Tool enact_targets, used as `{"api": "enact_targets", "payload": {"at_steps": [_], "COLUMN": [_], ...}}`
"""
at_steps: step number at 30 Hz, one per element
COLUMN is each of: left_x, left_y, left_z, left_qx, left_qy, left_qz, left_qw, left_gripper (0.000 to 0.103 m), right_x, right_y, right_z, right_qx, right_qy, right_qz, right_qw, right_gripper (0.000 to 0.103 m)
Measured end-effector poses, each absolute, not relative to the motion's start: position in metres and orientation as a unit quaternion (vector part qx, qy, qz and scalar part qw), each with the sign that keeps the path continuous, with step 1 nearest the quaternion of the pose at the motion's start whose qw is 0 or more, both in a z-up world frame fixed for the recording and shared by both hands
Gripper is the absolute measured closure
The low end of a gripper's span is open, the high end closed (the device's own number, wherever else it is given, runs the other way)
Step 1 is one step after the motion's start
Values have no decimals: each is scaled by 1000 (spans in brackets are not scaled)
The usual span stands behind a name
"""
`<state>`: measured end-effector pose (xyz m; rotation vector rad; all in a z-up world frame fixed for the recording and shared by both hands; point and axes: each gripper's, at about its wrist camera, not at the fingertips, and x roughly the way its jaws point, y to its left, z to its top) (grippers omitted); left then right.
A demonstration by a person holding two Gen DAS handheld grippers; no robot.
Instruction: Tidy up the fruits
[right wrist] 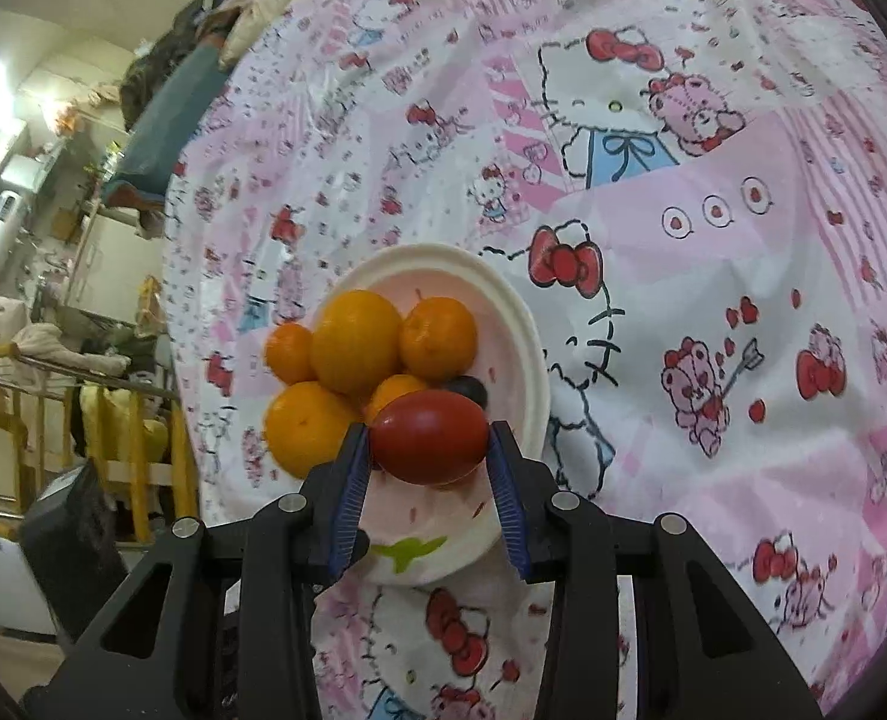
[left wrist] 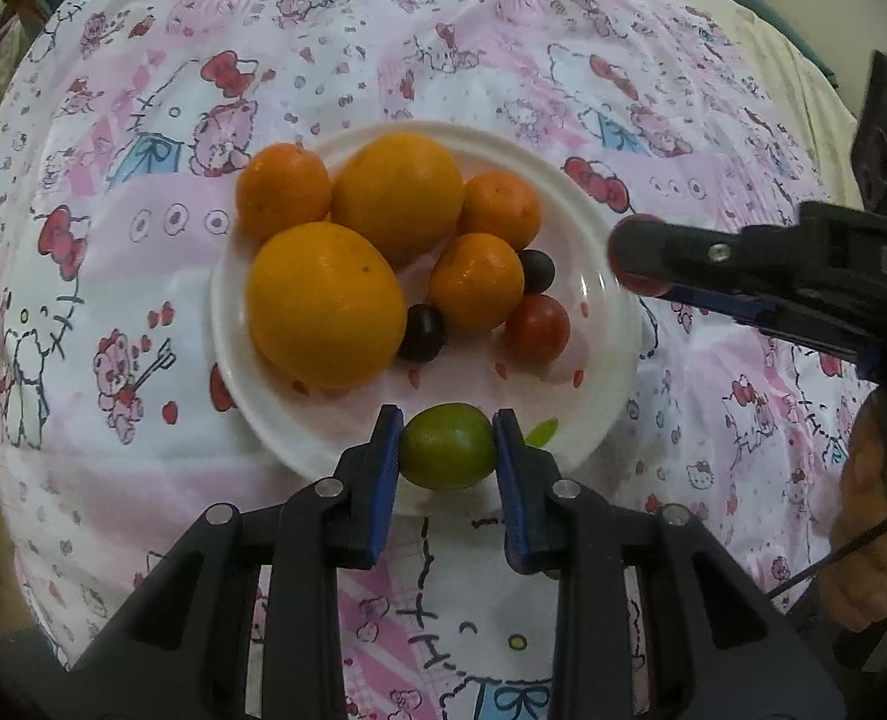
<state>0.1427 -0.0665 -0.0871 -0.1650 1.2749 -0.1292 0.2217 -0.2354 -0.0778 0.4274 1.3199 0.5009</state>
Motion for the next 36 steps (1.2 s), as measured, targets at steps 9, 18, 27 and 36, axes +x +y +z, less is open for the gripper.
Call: {"api": "enact_targets", "payload": {"at_steps": [9, 18, 27, 36], "left_x": [151, 152, 141, 119], "left_y": [-67, -75, -71, -46], "left_z": [-100, -102, -88, -35], "left_qx": [-89, -71, -67, -53], "left_qy": [603, 602, 592, 526], "left_qz": [-53, -56, -64, -29], "left_qw": [791, 793, 800, 848], "left_gripper": [76, 47, 39, 35], "right_x": [224, 225, 226, 206], "right_y": [-231, -232, -238, -243], "right_z": [-93, -92, -81, -37], "right_qx": [172, 170, 175, 155], "right_qy": [614, 611, 597, 537], "right_qz": [210, 205, 206, 208], "right_qw": [741, 745, 755, 803], "right_gripper": [61, 59, 45, 18]}}
